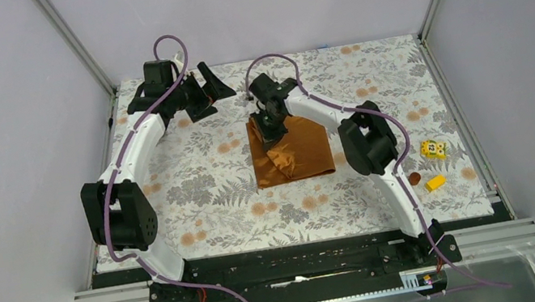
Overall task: Fold the napkin into a case and place the utensils inside
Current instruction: Fold the rectangle-folded napkin at the center of the board.
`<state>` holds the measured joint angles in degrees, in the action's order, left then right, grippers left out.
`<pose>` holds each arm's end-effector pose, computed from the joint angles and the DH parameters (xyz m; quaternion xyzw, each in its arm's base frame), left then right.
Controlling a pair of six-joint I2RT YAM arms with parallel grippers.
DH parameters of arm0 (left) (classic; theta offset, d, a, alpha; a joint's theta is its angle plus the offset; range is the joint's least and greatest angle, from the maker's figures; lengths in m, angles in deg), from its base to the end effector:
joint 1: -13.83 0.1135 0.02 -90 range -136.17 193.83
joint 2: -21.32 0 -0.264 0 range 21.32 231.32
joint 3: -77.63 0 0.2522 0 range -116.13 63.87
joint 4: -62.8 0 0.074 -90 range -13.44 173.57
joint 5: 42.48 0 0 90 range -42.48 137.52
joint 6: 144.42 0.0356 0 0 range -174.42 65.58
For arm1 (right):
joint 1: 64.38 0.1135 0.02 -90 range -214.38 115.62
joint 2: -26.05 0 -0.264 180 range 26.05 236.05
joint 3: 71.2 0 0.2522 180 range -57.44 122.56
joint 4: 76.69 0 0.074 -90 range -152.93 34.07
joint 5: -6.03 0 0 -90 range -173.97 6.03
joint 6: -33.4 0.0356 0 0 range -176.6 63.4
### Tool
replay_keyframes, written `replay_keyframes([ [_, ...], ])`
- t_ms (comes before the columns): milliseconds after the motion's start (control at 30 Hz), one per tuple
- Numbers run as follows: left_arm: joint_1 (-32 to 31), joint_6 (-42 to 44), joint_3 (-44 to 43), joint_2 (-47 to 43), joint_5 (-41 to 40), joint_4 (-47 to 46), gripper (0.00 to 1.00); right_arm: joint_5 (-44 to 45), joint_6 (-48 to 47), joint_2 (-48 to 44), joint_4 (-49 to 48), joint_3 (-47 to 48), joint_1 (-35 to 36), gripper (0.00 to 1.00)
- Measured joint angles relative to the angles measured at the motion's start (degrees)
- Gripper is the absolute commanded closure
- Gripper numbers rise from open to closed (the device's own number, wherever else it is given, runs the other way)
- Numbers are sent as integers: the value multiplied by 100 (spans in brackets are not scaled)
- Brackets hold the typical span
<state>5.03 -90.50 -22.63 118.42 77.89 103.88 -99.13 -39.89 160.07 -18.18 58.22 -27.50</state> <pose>0.3797 -0.0770 0.3250 -0.0927 0.8698 -0.3792 0.3018 0.3974 0.3098 0.1865 -0.1990 0.9438 0.2184 0.1479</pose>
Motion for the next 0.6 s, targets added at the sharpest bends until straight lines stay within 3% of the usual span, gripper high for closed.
replay_keyframes([
  [600, 7, 0, 0, 0, 35, 0, 1, -103, 31, 170, 2, 81, 37, 100],
])
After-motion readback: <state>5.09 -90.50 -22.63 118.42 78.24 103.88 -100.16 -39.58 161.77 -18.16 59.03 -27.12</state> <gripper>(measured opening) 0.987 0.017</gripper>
